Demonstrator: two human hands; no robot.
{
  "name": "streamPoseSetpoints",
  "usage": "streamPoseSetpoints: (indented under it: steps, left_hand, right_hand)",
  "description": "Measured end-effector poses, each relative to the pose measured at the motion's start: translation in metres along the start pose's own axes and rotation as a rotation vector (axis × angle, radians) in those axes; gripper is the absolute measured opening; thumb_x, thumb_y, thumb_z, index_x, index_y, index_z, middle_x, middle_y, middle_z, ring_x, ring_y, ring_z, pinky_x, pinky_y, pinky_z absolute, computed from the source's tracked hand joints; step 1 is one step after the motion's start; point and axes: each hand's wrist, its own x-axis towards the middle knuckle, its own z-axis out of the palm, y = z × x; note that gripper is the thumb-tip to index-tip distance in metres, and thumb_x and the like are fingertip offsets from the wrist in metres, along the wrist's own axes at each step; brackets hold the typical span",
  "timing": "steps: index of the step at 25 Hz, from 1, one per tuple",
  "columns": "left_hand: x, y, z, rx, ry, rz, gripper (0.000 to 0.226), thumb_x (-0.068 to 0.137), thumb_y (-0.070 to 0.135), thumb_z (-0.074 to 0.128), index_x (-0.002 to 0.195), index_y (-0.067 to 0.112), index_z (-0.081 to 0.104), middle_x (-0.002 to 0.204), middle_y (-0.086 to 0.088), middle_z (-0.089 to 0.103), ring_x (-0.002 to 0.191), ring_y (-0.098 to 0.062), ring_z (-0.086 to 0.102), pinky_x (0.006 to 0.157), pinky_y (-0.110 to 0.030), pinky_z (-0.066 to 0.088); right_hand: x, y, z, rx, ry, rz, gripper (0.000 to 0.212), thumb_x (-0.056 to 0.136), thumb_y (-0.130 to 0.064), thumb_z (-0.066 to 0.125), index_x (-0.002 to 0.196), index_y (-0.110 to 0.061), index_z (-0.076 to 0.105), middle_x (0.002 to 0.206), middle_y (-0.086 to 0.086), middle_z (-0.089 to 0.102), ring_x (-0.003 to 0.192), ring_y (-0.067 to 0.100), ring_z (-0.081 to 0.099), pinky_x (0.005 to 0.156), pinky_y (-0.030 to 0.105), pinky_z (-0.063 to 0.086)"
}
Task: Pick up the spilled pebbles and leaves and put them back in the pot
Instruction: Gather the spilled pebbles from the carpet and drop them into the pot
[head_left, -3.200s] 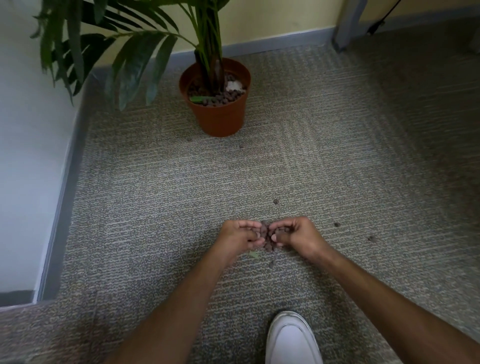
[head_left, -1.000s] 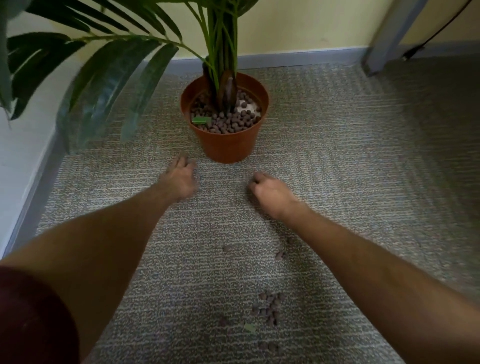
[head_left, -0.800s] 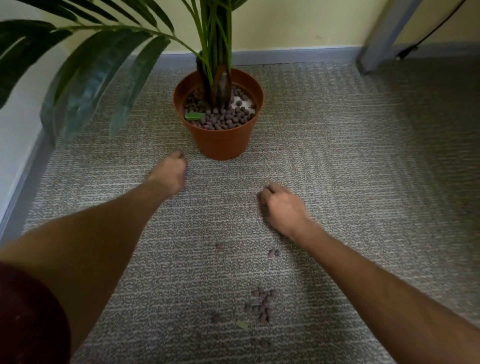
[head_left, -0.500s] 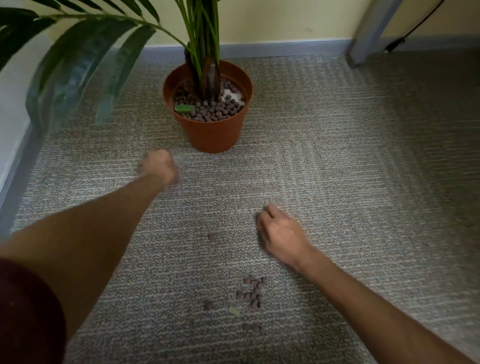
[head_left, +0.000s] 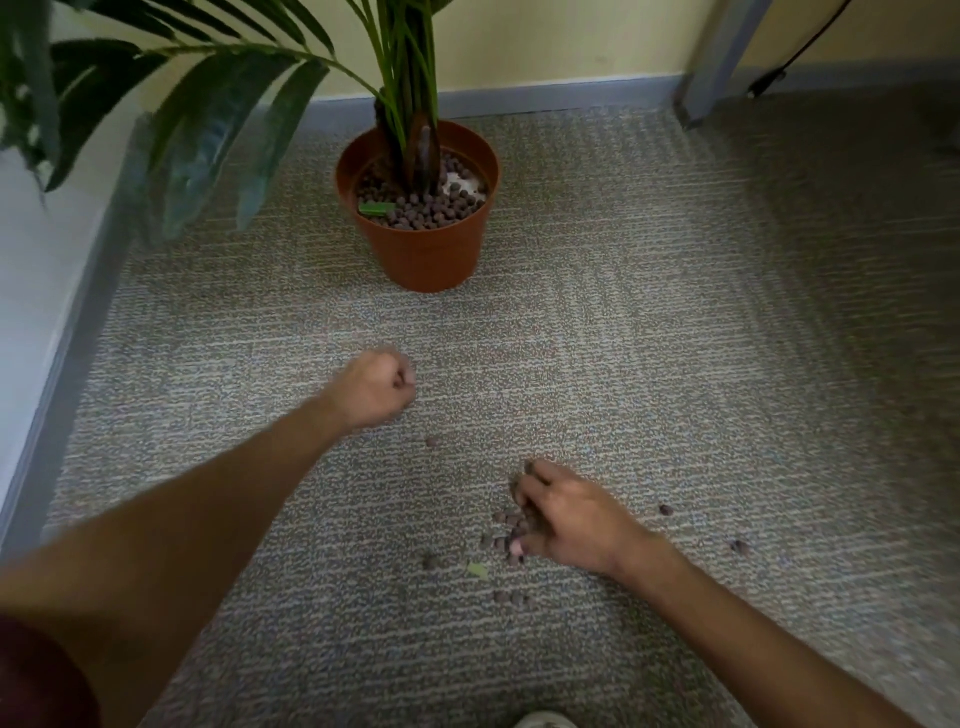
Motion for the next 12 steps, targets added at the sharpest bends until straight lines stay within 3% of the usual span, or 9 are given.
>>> streamPoseSetpoints:
  steps: [2,4,9,12]
  left_hand:
    - [-0.022,0.018,0.024,0.014,-0.047,0.124,0.012,0.085,0.020,0.061,0.075,0.025,0.060,0.086,0.010,0.055,0.080,-0.006,0.055,0.069,-0.019,0.042]
    - [-0.039,0.030,0.044,0.037,-0.051,0.197,0.008,0.086,0.018,0.063,0.080,0.022,0.063,0.088,0.009,0.055,0.081,-0.007,0.054,0.073,-0.021,0.044]
    - [-0.072,0.049,0.069,0.033,-0.024,0.226,0.014,0.086,0.003,0.059,0.082,0.014,0.066,0.088,0.005,0.058,0.080,-0.011,0.054,0.073,-0.019,0.044]
    - [-0.094,0.063,0.082,0.024,-0.079,0.230,0.012,0.083,0.005,0.060,0.085,0.014,0.068,0.093,0.000,0.063,0.085,-0.015,0.057,0.076,-0.025,0.047]
  right_hand:
    - [-0.008,-0.003,0.004,-0.007,-0.029,0.076,0.069,0.065,-0.056,0.075,0.116,-0.023,0.044,0.110,-0.005,0.042,0.099,0.012,0.044,0.087,0.030,0.044]
    - [-0.011,-0.011,0.010,-0.041,-0.008,0.109,0.075,0.064,-0.044,0.081,0.123,-0.020,0.042,0.116,-0.002,0.042,0.103,0.015,0.046,0.091,0.032,0.043]
    - [-0.017,-0.030,0.018,0.071,0.147,0.160,0.041,0.080,-0.021,0.069,0.118,-0.017,0.055,0.114,-0.001,0.050,0.097,0.017,0.055,0.091,0.029,0.048]
    - [-0.014,-0.041,0.024,0.119,0.204,0.197,0.030,0.082,-0.013,0.063,0.112,-0.015,0.061,0.111,0.000,0.056,0.091,0.017,0.059,0.085,0.025,0.047]
